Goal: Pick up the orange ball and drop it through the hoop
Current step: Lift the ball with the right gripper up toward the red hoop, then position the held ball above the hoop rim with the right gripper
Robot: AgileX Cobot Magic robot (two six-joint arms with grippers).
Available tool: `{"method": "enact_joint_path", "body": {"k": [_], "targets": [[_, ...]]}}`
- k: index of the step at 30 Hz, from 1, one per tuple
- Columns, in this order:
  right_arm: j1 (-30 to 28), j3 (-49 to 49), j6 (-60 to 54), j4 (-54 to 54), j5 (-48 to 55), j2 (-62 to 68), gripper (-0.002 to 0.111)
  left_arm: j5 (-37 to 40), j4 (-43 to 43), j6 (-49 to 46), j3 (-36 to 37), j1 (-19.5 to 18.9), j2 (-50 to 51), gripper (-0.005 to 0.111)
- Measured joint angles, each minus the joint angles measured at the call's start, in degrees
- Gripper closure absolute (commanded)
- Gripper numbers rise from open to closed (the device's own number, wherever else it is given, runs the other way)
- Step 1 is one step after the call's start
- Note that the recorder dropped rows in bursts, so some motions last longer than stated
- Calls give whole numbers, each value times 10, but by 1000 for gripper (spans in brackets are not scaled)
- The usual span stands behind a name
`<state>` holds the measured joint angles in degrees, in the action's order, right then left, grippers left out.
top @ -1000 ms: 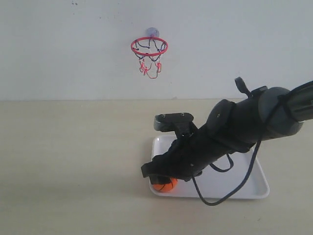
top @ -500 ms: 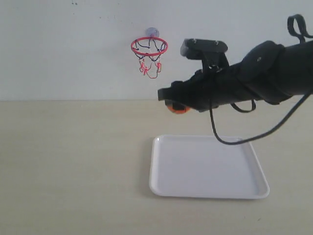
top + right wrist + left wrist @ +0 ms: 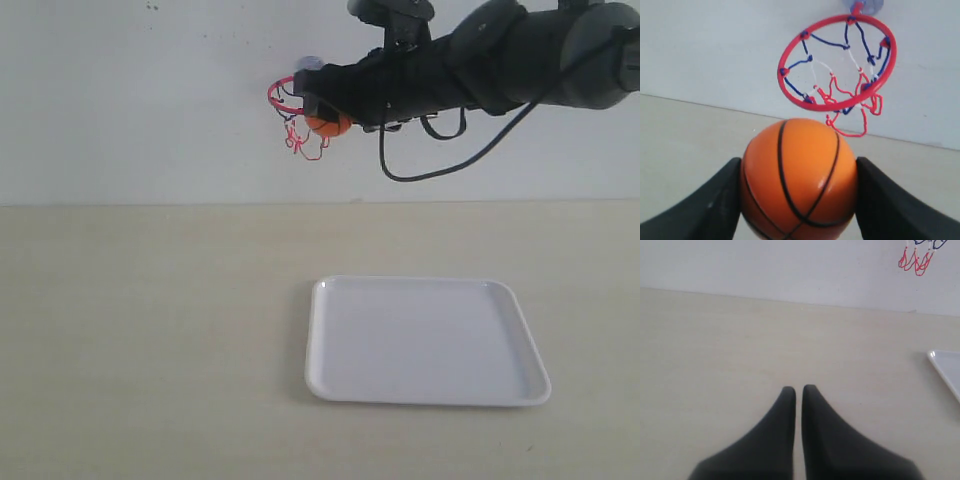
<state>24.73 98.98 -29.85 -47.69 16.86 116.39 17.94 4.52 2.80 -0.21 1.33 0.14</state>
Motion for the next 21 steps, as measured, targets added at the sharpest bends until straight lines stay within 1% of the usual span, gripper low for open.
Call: {"method": "enact_joint_path", "body": {"k": [9, 15, 21], "targets": [[0, 132, 0, -15, -9, 76, 108, 0, 0, 0, 0, 0, 0, 103], [-1, 169, 0, -15, -27, 102, 108, 0, 0, 0, 0, 0, 0, 103], [-1, 171, 0, -17, -60, 112, 108, 0, 0, 0, 0, 0, 0, 103]]}}
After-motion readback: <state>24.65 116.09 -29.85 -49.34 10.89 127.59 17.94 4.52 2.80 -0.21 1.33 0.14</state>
